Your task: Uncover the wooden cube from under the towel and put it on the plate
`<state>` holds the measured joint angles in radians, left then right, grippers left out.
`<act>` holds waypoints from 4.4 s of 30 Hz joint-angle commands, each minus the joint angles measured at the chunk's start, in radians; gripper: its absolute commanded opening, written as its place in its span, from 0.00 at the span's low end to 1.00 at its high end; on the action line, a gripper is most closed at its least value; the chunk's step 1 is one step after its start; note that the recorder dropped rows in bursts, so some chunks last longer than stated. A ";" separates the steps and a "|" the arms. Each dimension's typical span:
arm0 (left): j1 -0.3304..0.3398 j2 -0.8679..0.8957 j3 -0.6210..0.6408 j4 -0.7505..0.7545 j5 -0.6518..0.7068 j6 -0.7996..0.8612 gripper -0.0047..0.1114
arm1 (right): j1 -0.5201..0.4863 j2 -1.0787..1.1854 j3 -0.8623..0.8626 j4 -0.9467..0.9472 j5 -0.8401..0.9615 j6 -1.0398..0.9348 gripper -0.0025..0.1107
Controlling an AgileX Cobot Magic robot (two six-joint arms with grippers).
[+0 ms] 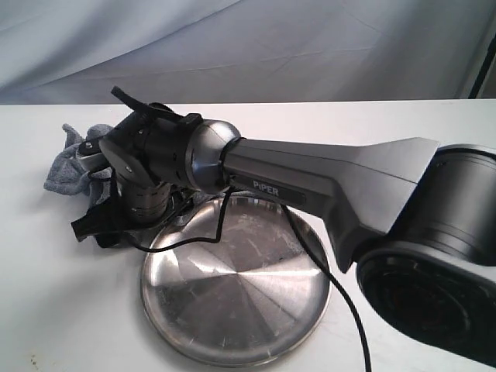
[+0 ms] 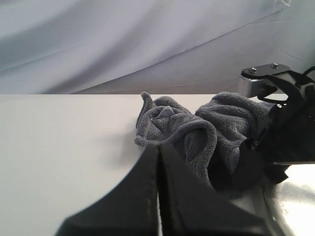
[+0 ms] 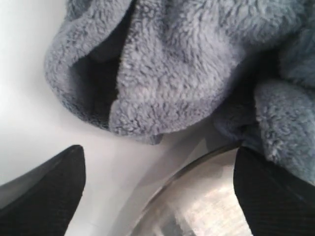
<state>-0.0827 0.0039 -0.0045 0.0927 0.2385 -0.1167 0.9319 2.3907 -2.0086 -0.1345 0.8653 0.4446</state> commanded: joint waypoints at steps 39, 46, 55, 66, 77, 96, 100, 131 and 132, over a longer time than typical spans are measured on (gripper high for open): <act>0.003 -0.004 0.005 -0.005 -0.006 -0.005 0.04 | 0.010 0.024 -0.006 0.070 -0.314 0.079 0.02; 0.003 -0.004 0.005 -0.005 -0.006 -0.003 0.04 | 0.006 -0.031 -0.006 0.070 -0.339 0.075 0.02; 0.003 -0.004 0.005 -0.005 -0.006 -0.005 0.04 | -0.022 -0.063 -0.006 0.123 -0.443 0.075 0.02; 0.003 -0.004 0.005 -0.005 -0.006 -0.003 0.04 | -0.125 -0.063 -0.006 0.265 -0.513 0.079 0.02; 0.003 -0.004 0.005 -0.005 -0.006 -0.003 0.04 | -0.167 -0.063 -0.006 0.531 -0.570 -0.082 0.02; 0.003 -0.004 0.005 -0.005 -0.006 -0.005 0.04 | -0.351 -0.063 -0.006 0.841 -0.638 -0.082 0.02; 0.003 -0.004 0.005 -0.005 -0.006 -0.005 0.04 | -0.372 -0.063 -0.006 0.828 -0.629 -0.082 0.02; 0.003 -0.004 0.005 -0.005 -0.006 -0.005 0.04 | -0.470 -0.065 -0.006 0.706 -0.388 -0.126 0.90; 0.003 -0.004 0.005 -0.005 -0.006 -0.005 0.04 | -0.470 -0.070 -0.006 0.712 -0.388 -0.174 0.90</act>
<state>-0.0827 0.0039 -0.0045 0.0927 0.2385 -0.1167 0.4682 2.3400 -2.0151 0.5742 0.4826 0.3555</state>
